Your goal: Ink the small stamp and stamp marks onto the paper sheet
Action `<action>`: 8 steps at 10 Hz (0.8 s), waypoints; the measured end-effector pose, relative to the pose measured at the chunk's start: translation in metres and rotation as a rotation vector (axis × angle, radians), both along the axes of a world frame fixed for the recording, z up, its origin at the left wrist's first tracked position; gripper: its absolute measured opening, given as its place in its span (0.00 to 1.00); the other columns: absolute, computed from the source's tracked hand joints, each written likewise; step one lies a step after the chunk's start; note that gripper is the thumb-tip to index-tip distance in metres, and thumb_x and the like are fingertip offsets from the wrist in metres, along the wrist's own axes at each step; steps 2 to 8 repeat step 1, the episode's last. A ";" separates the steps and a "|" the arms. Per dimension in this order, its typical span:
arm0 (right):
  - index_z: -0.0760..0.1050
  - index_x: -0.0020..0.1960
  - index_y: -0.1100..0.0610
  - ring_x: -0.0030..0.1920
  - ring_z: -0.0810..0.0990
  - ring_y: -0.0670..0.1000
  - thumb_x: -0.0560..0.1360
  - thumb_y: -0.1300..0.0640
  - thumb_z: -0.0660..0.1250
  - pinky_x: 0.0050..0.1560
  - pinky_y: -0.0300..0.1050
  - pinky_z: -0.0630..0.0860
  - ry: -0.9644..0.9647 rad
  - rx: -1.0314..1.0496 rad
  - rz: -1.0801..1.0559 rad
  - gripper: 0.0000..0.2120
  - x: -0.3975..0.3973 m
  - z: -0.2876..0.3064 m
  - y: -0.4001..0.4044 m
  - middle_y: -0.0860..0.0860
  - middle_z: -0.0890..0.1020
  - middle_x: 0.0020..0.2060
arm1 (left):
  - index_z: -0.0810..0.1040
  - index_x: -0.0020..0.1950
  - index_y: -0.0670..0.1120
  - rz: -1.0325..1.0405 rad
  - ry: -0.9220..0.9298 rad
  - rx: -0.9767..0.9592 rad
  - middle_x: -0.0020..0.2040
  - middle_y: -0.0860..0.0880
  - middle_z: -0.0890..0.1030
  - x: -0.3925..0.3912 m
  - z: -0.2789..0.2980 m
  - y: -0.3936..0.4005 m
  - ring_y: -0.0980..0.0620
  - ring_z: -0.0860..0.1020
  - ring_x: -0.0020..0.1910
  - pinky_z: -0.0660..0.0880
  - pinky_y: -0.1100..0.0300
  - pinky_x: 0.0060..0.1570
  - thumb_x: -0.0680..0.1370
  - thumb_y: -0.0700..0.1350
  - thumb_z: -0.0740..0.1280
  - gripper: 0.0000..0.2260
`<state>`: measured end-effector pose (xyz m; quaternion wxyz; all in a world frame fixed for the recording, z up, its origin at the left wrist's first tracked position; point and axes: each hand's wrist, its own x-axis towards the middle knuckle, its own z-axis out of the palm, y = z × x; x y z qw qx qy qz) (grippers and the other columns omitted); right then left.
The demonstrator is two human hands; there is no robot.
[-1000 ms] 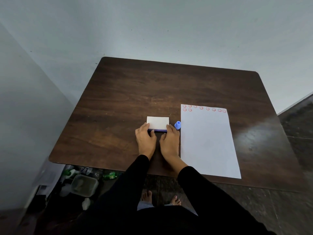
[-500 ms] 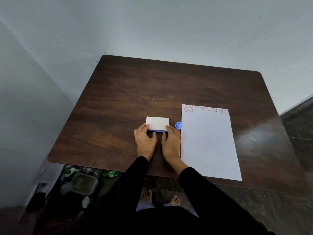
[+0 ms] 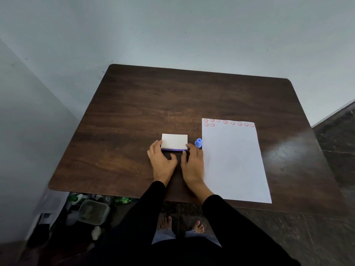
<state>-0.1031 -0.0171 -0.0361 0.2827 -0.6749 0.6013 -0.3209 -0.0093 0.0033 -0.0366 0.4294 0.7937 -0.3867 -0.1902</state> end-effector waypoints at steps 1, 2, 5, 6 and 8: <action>0.74 0.54 0.60 0.50 0.77 0.55 0.74 0.62 0.64 0.51 0.49 0.76 0.038 -0.198 -0.060 0.09 -0.002 0.006 -0.001 0.58 0.80 0.51 | 0.69 0.65 0.38 0.095 -0.008 -0.007 0.66 0.40 0.68 -0.005 -0.001 0.001 0.41 0.67 0.63 0.65 0.50 0.64 0.65 0.37 0.70 0.28; 0.74 0.54 0.60 0.50 0.77 0.55 0.74 0.62 0.64 0.51 0.49 0.76 0.038 -0.198 -0.060 0.09 -0.002 0.006 -0.001 0.58 0.80 0.51 | 0.69 0.65 0.38 0.095 -0.008 -0.007 0.66 0.40 0.68 -0.005 -0.001 0.001 0.41 0.67 0.63 0.65 0.50 0.64 0.65 0.37 0.70 0.28; 0.74 0.54 0.60 0.50 0.77 0.55 0.74 0.62 0.64 0.51 0.49 0.76 0.038 -0.198 -0.060 0.09 -0.002 0.006 -0.001 0.58 0.80 0.51 | 0.69 0.65 0.38 0.095 -0.008 -0.007 0.66 0.40 0.68 -0.005 -0.001 0.001 0.41 0.67 0.63 0.65 0.50 0.64 0.65 0.37 0.70 0.28; 0.74 0.54 0.60 0.50 0.77 0.55 0.74 0.62 0.64 0.51 0.49 0.76 0.038 -0.198 -0.060 0.09 -0.002 0.006 -0.001 0.58 0.80 0.51 | 0.69 0.65 0.38 0.095 -0.008 -0.007 0.66 0.40 0.68 -0.005 -0.001 0.001 0.41 0.67 0.63 0.65 0.50 0.64 0.65 0.37 0.70 0.28; 0.74 0.54 0.60 0.50 0.77 0.55 0.74 0.62 0.64 0.51 0.49 0.76 0.038 -0.198 -0.060 0.09 -0.002 0.006 -0.001 0.58 0.80 0.51 | 0.69 0.65 0.38 0.095 -0.008 -0.007 0.66 0.40 0.68 -0.005 -0.001 0.001 0.41 0.67 0.63 0.65 0.50 0.64 0.65 0.37 0.70 0.28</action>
